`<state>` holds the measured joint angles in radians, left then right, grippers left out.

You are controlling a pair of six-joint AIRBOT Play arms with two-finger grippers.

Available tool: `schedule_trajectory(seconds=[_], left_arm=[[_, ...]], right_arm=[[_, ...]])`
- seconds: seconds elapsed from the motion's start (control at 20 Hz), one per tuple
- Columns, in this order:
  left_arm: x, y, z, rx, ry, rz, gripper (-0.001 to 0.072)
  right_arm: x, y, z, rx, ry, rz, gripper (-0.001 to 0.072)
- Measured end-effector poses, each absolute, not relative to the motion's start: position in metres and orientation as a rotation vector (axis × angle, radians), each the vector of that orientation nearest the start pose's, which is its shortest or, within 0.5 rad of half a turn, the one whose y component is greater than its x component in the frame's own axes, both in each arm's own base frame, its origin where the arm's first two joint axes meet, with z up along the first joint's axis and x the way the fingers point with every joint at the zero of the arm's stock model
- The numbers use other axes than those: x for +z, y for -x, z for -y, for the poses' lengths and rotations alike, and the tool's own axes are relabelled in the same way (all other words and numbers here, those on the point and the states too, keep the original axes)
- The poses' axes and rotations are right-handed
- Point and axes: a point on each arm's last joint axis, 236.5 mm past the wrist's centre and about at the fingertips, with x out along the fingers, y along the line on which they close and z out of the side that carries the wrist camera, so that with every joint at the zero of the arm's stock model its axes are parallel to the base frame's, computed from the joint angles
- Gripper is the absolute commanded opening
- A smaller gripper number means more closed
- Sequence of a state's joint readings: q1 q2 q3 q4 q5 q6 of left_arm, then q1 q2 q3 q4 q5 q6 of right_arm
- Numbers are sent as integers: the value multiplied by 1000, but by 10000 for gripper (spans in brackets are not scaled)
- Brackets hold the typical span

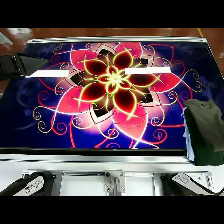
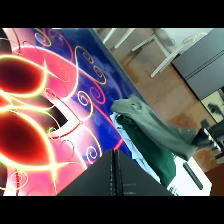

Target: Fold the shirts.

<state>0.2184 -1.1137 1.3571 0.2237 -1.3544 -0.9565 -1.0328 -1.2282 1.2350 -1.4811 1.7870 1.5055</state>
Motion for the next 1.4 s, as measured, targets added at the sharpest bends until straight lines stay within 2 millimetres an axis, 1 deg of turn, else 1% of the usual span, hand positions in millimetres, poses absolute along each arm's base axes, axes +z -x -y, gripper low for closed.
schedule_trajectory(seconds=[0.1, 0.15, 0.2, 0.25, 0.4, 0.5, 0.55, 0.6, 0.65, 0.7, 0.75, 0.8, 0.85, 0.9, 0.95, 1.0, 1.05, 1.1, 1.15, 1.3, 1.4], left_arm=[[301, -365, 149, -986, 508, -499, 39], [301, -366, 149, -986, 508, -498, 38], [301, -366, 149, -983, 508, -497, 39], [301, -367, 148, -978, 509, -494, 38], [302, -372, 146, -959, 512, -481, 38], [302, -376, 144, -941, 512, -472, 36], [300, -381, 142, -916, 503, -470, 36], [293, -388, 139, -871, 486, -480, 36], [282, -397, 136, -814, 467, -506, 36], [264, -405, 133, -746, 435, -551, 35], [246, -412, 132, -684, 397, -605, 35], [224, -416, 131, -623, 349, -677, 36], [202, -417, 131, -572, 297, -755, 36], [178, -415, 130, -520, 233, -852, 37], [157, -411, 129, -473, 170, -942, 39], [136, -407, 128, -429, 98, -1035, 92], [121, -403, 128, -398, 37, -1107, 366], [109, -401, 130, -370, -17, -1164, 631], [99, -400, 133, -350, -56, -1206, 655], [74, -398, 138, -300, -126, -1305, 655], [62, -397, 139, -281, -154, -1348, 655]], right_arm=[[22, -127, 196, -622, -921, -1656, 60], [14, -121, 193, -631, -921, -1681, 88], [7, -115, 191, -637, -917, -1704, 317], [1, -107, 191, -648, -900, -1730, 701], [-8, -92, 201, -695, -834, -1767, 695], [-4, -87, 214, -737, -779, -1764, 695], [2, -90, 221, -754, -761, -1741, 695], [11, -102, 230, -759, -752, -1680, 694], [21, -123, 238, -745, -761, -1586, 693], [34, -152, 242, -707, -781, -1469, 692], [52, -190, 244, -644, -801, -1322, 692], [73, -227, 241, -568, -802, -1194, 692], [97, -265, 231, -480, -784, -1081, 692], [118, -295, 213, -391, -743, -1011, 692], [131, -316, 191, -316, -693, -987, 693], [139, -334, 166, -251, -627, -991, 694], [138, -343, 143, -210, -563, -1023, 695], [134, -350, 119, -181, -500, -1067, 695], [128, -353, 100, -163, -449, -1110, 695], [106, -358, 53, -117, -320, -1229, 695], [95, -361, 23, -65, -261, -1279, 695]])
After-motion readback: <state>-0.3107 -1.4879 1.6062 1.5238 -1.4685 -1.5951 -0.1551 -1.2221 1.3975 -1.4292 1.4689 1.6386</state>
